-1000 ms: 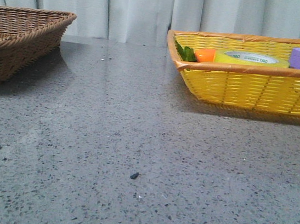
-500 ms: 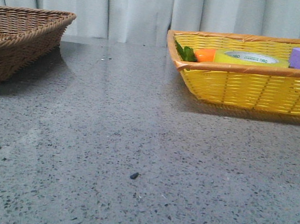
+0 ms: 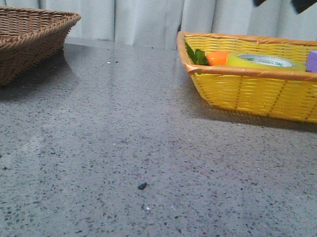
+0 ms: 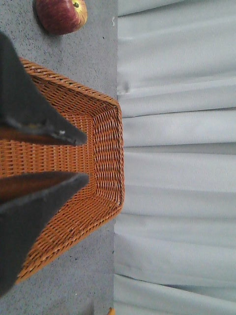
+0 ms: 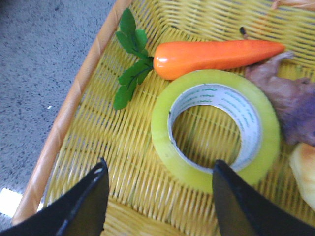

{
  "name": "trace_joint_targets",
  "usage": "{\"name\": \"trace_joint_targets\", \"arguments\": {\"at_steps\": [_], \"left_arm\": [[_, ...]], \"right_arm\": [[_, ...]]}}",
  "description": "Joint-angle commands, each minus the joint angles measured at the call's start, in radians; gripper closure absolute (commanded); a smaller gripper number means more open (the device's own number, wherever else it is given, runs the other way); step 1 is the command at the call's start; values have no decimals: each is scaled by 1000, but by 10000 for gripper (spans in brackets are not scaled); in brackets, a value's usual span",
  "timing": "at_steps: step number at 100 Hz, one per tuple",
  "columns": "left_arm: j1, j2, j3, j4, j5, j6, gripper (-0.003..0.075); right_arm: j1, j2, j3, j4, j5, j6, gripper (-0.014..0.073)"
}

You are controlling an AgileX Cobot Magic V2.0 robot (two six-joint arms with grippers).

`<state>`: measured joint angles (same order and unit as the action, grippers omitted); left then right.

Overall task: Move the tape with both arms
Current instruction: 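Lower the right gripper into the yellow basket onto the yellow tape roll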

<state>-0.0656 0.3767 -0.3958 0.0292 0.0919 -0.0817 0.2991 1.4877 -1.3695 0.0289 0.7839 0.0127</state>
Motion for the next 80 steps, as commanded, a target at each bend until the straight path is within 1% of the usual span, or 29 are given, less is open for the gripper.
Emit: {"name": "trace_joint_targets", "arguments": {"at_steps": [1,18,25,36,57,64,76,80], "left_arm": [[1,13,-39,-7,-72,-9,601],[1,13,-39,-7,-72,-9,601],[1,13,-39,-7,-72,-9,601],[1,13,-39,-7,-72,-9,602],[1,13,-39,-7,-72,-9,604],[1,13,-39,-7,-72,-9,605],[1,13,-39,-7,-72,-9,605],[1,13,-39,-7,-72,-9,605]], "right_arm": [[1,41,-84,-12,-25,-13,209],[1,194,-206,-29,76,-13,209],[1,243,-244,-53,110,-13,209],[1,311,-300,-55,157,-13,210],[1,351,-322,-55,178,-13,218],[1,353,-322,-55,178,-13,272],[1,353,-322,-55,180,-13,459],[1,353,-322,-55,180,-13,508]]}}
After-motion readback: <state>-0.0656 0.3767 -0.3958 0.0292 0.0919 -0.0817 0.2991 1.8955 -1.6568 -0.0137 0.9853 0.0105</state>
